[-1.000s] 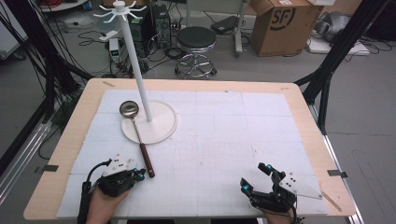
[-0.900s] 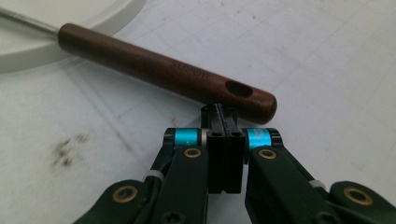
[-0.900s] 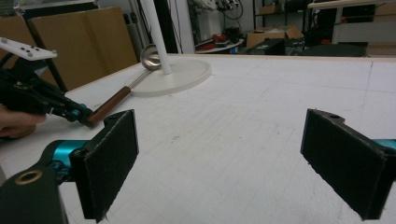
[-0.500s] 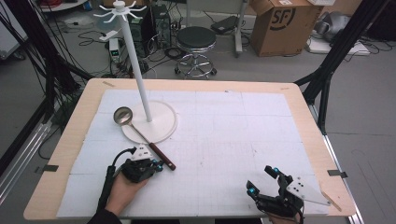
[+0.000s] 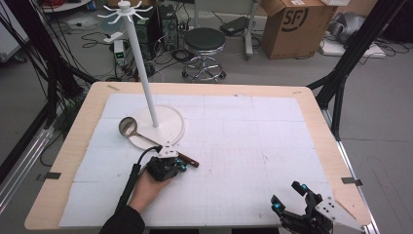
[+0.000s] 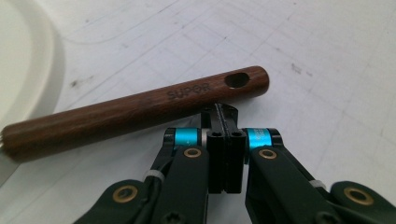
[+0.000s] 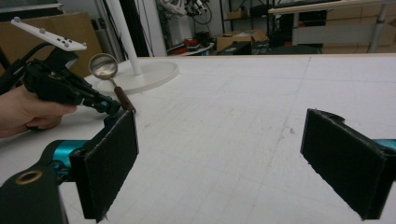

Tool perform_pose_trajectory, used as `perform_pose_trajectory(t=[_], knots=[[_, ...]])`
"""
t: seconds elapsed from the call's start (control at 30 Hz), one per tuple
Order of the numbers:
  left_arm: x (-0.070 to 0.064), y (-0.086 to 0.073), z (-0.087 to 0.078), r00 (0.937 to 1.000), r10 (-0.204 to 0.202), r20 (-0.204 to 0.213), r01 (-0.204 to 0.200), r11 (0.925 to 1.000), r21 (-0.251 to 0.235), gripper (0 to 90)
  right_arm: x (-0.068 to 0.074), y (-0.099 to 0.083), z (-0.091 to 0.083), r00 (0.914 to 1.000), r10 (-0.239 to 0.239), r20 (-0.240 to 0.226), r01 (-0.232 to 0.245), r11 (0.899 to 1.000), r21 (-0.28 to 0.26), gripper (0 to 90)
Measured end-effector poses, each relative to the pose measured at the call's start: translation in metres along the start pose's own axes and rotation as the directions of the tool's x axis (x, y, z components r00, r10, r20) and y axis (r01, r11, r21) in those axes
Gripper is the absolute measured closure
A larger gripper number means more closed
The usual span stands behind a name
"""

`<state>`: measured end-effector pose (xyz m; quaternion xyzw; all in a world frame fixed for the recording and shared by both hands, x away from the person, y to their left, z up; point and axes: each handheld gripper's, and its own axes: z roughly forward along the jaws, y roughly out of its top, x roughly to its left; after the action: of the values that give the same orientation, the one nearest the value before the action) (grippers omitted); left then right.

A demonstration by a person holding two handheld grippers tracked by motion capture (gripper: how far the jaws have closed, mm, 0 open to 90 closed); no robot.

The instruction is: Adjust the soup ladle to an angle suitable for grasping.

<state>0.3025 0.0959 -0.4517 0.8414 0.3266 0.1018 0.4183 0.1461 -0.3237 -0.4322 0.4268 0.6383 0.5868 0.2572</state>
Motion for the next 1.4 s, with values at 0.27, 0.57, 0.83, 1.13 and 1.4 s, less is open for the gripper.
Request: perform_pose_trajectory(t=[0.27, 0.57, 0.83, 1.13, 1.4], knots=[[0.000, 0.015, 0.018, 0.9993, -0.026, 0.026, 0.025, 0.9996, 0.013, 90.0, -0.004, -0.002, -0.011, 0.9994, 0.009, 0.034, -0.008, 1.000, -0.013, 10.3], [0.005, 0.027, 0.031, 0.9963, -0.059, 0.062, 0.057, 0.9980, 0.028, 90.0, -0.006, -0.004, -0.021, 0.9981, 0.012, 0.061, -0.011, 1.000, -0.010, 10.4], [0.008, 0.034, 0.039, 0.9930, -0.086, 0.081, 0.084, 0.9961, 0.028, 90.0, -0.007, -0.005, -0.025, 0.9972, 0.013, 0.074, -0.012, 1.000, -0.008, 10.3], [-0.005, 0.023, -0.003, 0.9759, -0.129, 0.176, 0.149, 0.9830, -0.107, 46.5, -0.005, -0.003, -0.012, 0.9993, 0.007, 0.037, -0.007, 1.000, -0.007, 10.4], [-0.025, -0.006, -0.080, 0.9680, -0.093, 0.233, 0.160, 0.9434, -0.290, 22.1, 0.002, 0.000, 0.007, 0.9999, -0.004, -0.014, 0.004, 1.000, 0.005, 10.3]])
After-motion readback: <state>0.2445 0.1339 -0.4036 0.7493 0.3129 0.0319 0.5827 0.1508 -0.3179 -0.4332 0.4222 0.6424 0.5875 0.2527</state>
